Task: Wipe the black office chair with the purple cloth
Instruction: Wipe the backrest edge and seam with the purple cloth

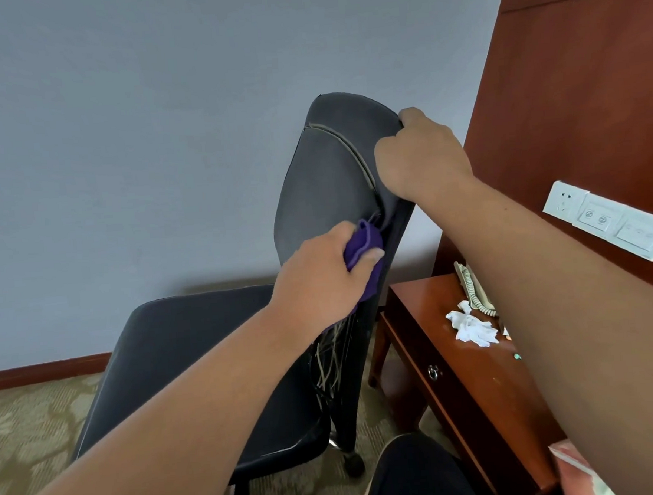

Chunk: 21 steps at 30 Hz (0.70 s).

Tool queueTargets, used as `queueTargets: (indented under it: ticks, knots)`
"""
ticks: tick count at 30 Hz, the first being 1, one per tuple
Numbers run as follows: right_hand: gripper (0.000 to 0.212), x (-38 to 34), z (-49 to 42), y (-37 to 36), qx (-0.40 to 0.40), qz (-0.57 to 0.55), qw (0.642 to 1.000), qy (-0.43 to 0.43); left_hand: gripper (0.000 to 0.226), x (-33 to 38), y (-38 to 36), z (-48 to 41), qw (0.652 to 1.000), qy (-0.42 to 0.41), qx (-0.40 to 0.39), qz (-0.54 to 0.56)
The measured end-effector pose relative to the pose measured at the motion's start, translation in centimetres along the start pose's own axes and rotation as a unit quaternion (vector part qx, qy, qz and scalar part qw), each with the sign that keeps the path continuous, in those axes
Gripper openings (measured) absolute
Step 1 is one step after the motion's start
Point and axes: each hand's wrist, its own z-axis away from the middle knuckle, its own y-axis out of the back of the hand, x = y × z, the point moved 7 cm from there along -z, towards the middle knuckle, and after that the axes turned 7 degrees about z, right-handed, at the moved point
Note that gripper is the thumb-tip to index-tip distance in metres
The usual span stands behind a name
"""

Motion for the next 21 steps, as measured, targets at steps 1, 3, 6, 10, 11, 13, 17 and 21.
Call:
queueTargets:
  ticks: [1, 3, 6, 10, 11, 13, 17, 21]
  knots:
    - [0.040, -0.1, 0.0, 0.0, 0.001, 0.000, 1.000, 0.001, 0.027, -0.3, 0.1, 0.0, 1.000, 0.008, 0.000, 0.003]
    - [0.041, -0.2, 0.0, 0.0, 0.002, 0.003, 1.000, 0.000, 0.027, 0.0, 0.6, -0.4, 0.999, 0.015, 0.020, 0.045]
    - [0.045, -0.1, 0.0, 0.0, 0.003, 0.005, 1.000, -0.001, 0.025, 1.8, 1.2, -1.3, 0.993, 0.004, 0.064, 0.094]
    - [0.048, 0.3, -0.2, 0.0, 0.002, 0.003, 1.000, -0.001, 0.024, 2.0, 0.6, -1.1, 0.991, -0.010, 0.070, 0.113]
    - [0.048, 0.4, -0.2, 0.0, 0.002, 0.002, 1.000, -0.002, 0.024, 1.4, 0.3, -0.8, 0.994, -0.010, 0.056, 0.097]
    - [0.045, 0.5, -0.2, -0.1, 0.002, 0.002, 1.000, 0.000, 0.023, -0.8, -0.2, 0.0, 0.999, 0.000, 0.020, 0.039]
    - [0.042, 0.1, -0.4, -0.4, 0.002, -0.002, 1.000, -0.001, 0.022, -3.7, -0.3, 1.1, 0.997, -0.005, -0.002, -0.075]
    - [0.043, 0.3, -0.2, -0.1, 0.003, 0.000, 1.000, -0.006, 0.026, -4.2, -1.4, 2.3, 0.989, -0.026, -0.003, -0.149]
